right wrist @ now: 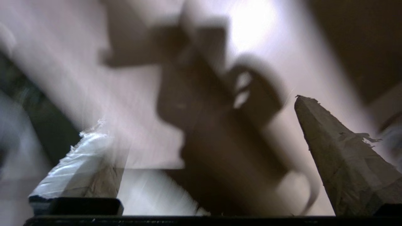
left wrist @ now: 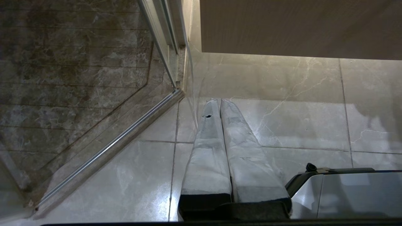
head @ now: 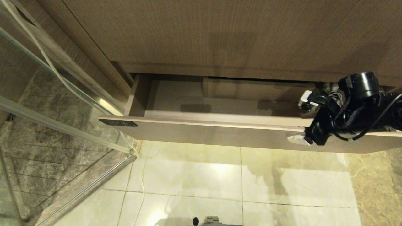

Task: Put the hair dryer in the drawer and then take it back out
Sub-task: Pull open the drawer

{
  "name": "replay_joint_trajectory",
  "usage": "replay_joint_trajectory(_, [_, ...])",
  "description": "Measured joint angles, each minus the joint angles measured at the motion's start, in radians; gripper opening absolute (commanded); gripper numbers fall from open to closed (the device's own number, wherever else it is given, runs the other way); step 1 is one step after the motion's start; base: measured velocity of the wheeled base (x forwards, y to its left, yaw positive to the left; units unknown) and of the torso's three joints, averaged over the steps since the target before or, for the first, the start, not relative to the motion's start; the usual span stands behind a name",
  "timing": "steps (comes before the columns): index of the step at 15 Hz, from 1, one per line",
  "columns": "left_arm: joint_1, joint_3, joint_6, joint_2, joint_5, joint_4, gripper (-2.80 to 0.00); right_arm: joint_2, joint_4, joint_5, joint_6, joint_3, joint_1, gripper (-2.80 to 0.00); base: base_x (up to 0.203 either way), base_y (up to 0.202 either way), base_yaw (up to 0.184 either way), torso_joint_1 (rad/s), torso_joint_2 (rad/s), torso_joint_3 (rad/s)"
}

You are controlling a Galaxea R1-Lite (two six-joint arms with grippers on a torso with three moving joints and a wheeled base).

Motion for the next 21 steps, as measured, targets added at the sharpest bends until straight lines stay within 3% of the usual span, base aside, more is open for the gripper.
replay_joint_trajectory(3, [0.001, 0.000, 0.000, 0.000, 0.000, 0.000, -2.80, -0.100, 0.130, -0.022, 0.049, 0.097, -0.017, 0.00, 0.000, 0.000, 0.000, 0.000, 0.00, 0.000])
replay_joint_trajectory(8, [0.000, 0.000, 0.000, 0.000, 0.000, 0.000, -2.80, -0.272, 0.237, -0.032, 0.234, 0.154, -0.047, 0.00, 0.000, 0.000, 0.000, 0.000, 0.00, 0.000])
replay_joint_trajectory(9, [0.000, 0.000, 0.000, 0.000, -0.001, 0.000, -2.80, -0.307, 0.232, -0.028, 0.250, 0.155, -0.051, -2.80, 0.000, 0.000, 0.000, 0.000, 0.00, 0.000])
replay_joint_trajectory(13, [0.000, 0.000, 0.000, 0.000, 0.000, 0.000, -2.80, -0.437, 0.219, -0.027, 0.257, 0.187, -0.076, -2.80, 0.000, 0.000, 0.000, 0.000, 0.00, 0.000])
replay_joint_trajectory(16, [0.001, 0.000, 0.000, 0.000, 0.000, -0.001, -2.80, -0.493, 0.214, -0.046, 0.255, 0.226, -0.154, -2.80, 0.000, 0.000, 0.000, 0.000, 0.00, 0.000])
replay_joint_trajectory(20, [0.000, 0.000, 0.000, 0.000, 0.000, -0.001, -2.80, -0.440, 0.115, -0.206, 0.253, 0.251, -0.306, -2.80, 0.000, 0.000, 0.000, 0.000, 0.00, 0.000])
replay_joint_trajectory(21, [0.000, 0.000, 0.000, 0.000, 0.000, 0.000, -2.80, -0.412, 0.076, -0.230, 0.250, 0.256, -0.343, 0.00, 0.000, 0.000, 0.000, 0.000, 0.00, 0.000])
